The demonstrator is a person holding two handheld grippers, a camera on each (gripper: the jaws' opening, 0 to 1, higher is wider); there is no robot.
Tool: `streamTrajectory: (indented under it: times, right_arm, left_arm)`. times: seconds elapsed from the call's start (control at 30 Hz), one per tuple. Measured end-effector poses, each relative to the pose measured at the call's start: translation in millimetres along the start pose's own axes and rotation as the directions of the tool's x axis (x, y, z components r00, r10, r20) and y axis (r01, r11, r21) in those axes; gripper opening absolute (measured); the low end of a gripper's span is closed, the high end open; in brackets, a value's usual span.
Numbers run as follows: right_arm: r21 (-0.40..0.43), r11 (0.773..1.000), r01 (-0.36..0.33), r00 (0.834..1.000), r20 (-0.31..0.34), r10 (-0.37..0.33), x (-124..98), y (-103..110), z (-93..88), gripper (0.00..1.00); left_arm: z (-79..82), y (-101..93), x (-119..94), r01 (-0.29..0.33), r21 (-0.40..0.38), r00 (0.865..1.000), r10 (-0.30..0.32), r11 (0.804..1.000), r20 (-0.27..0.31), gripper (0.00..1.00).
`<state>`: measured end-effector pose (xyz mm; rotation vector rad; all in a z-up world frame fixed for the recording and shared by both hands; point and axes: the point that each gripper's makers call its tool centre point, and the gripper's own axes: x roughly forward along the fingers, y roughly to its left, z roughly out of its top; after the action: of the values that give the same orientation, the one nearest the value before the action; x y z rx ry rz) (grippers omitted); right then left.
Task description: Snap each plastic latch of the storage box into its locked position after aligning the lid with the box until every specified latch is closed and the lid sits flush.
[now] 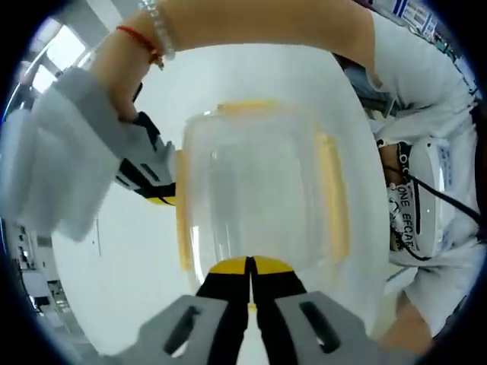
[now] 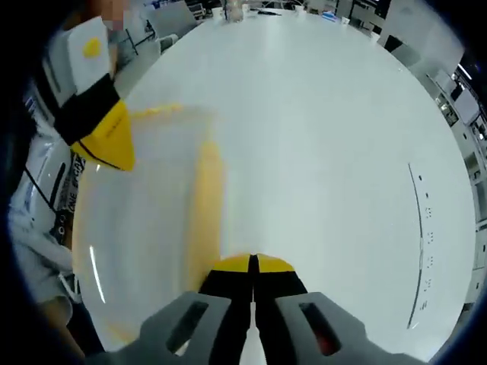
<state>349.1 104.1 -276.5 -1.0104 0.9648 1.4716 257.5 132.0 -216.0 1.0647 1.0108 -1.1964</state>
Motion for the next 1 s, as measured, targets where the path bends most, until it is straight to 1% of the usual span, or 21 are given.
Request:
streamTrajectory:
  times: [0.03,0.17,0.4,0.6,0.63,0.73,0.87,1.0]
  right_arm:
    - [0.000,1.000,0.000,1.000,-0.004,0.000,0.1,-0.2,-0.1,0.00]
    - [0.006,1.000,-0.004,0.999,-0.036,0.004,-2.6,0.2,-4.1,0.00]
    - [0.012,1.000,-0.008,0.999,-0.046,0.008,-5.5,3.0,-7.3,0.00]
    - [0.005,1.000,0.011,0.999,-0.050,-0.010,-6.3,7.0,-8.1,0.00]
    - [0.006,1.000,0.012,0.999,-0.051,-0.011,-6.3,7.0,-8.1,0.00]
    - [-0.005,0.999,0.043,0.997,-0.070,-0.043,-5.9,10.1,-7.5,0.00]
    - [0.006,0.999,0.034,0.997,-0.066,-0.034,-5.2,11.1,-7.1,0.00]
    - [0.015,1.000,0.023,0.997,-0.068,-0.022,-3.9,11.7,-5.2,0.00]
  left_arm:
    - [1.5,-0.2,0.4,0.002,0.004,1.000,-0.002,1.000,-0.001,0.00]
    - [7.6,0.7,1.5,0.003,0.005,0.999,-0.003,1.000,-0.045,0.00]
    - [12.9,-1.2,2.5,0.012,0.023,0.996,-0.010,1.000,-0.086,0.00]
    - [14.4,-3.8,3.3,0.017,0.015,0.992,-0.015,1.000,-0.126,0.00]
    - [14.0,-3.6,3.2,0.019,0.014,0.992,-0.017,1.000,-0.128,0.00]
    - [12.3,-5.0,2.8,0.025,0.003,0.991,-0.024,1.000,-0.129,0.00]
    - [10.7,-6.0,2.3,0.023,-0.004,0.991,-0.023,1.000,-0.129,0.00]
    - [7.7,-5.7,1.9,0.022,0.008,0.991,-0.020,1.000,-0.133,0.00]
